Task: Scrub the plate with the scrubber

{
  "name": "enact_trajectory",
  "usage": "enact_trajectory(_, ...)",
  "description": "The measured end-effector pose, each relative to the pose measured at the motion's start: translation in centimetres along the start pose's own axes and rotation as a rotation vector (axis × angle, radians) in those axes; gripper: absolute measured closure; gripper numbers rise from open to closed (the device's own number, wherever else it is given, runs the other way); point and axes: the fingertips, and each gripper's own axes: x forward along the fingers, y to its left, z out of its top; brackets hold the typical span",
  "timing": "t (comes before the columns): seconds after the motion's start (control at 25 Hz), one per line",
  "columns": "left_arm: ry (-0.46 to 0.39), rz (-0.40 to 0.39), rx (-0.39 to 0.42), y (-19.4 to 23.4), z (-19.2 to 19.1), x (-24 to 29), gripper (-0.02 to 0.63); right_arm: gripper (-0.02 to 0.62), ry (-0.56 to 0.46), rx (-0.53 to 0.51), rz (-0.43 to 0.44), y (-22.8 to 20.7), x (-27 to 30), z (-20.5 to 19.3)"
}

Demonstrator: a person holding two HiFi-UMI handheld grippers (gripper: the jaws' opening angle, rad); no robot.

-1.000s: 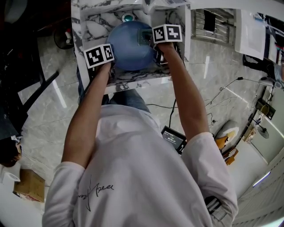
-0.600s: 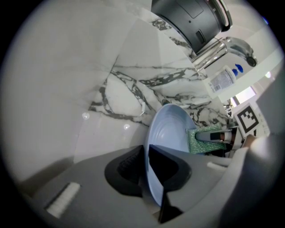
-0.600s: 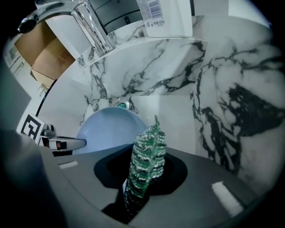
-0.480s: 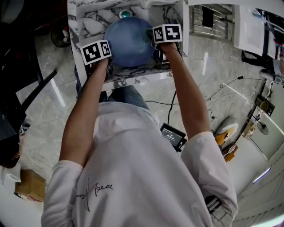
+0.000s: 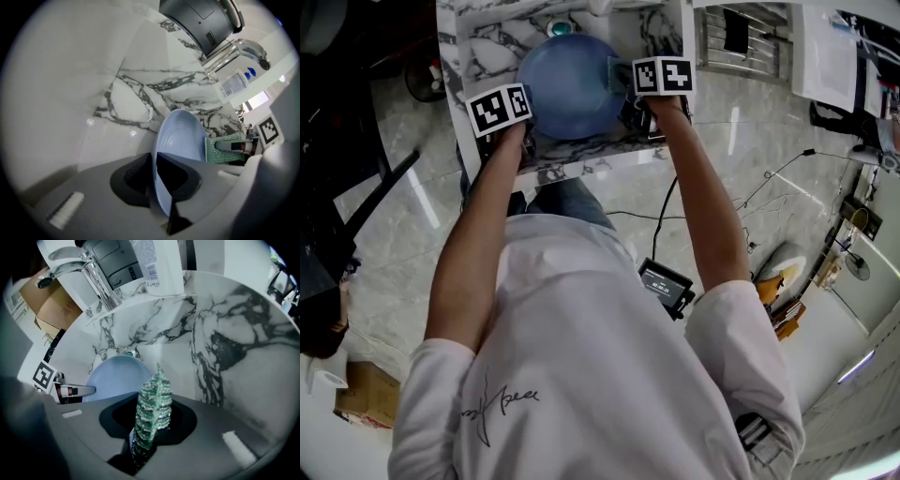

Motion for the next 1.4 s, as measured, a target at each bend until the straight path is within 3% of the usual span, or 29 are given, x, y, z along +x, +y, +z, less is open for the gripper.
enact_trajectory(0.16,0.001,-0.001,0.000,-0.1,-0.1,0.0,0.512,0.525,-0.038,0.014,0.072,2.1,-0.4,0.0)
enact_trajectory(0.56,0.004,0.000,-0.002,0.0,-0.1,0.0,0.512,0.525,-0.008,0.003,0.204,8.2,1.5,-1.8)
enact_trajectory(0.8,0.003,-0.001,-0.002,0.0,-0.1,0.0,0.512,0.525,0.031,0.092,0.328,11.8,2.9,-2.5)
enact_trajectory(1.12,0.002,-0.002,-0.003,-0.1,-0.1,0.1,0.512,0.526,0.106,0.089,0.399,14.8,4.9,-3.6)
enact_trajectory(1.4,0.003,-0.003,-0.004,-0.1,-0.1,0.0,0.512,0.526,0.149,0.034,0.375,15.5,6.1,-4.2)
